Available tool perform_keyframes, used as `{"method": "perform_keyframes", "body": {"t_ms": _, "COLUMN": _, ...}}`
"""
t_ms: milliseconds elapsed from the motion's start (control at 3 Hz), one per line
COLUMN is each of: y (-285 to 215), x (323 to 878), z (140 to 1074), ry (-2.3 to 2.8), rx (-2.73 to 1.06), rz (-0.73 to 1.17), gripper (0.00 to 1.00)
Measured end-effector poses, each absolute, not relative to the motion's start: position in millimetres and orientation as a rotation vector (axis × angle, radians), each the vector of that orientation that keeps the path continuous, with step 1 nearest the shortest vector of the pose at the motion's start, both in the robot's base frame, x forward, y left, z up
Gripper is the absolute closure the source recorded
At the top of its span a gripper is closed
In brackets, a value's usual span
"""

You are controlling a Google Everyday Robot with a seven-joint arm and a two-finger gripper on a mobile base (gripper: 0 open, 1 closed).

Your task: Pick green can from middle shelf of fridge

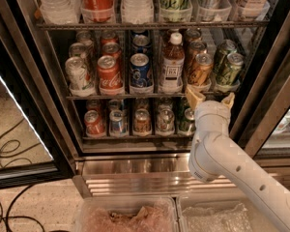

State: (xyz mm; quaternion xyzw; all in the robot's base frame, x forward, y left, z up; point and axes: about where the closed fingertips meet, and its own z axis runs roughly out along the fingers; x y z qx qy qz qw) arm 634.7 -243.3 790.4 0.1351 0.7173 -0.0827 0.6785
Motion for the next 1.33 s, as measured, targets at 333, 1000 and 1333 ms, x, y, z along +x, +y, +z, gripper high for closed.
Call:
{"method": "perform_keyframes", "body": {"t_ms": 333, "y": -243.2, "x": 634.5, "z": 790.4, "ry": 1.611, "rx": 0.304, "rz": -0.186, "gripper": 0.32}}
{"method": "perform_keyframes", "body": {"t_ms": 1000, "y": -238.7, "x": 629.3, "z": 790.4, "ry": 1.611, "rx": 0.303, "rz": -0.186, "gripper": 0.26}}
{"method": "perform_keyframes", "body": {"t_ms": 1333, "y": -238.7, "x": 629.2, "z": 790.4, "ry": 1.611, "rx": 0.303, "rz": -0.186, "gripper": 0.32}}
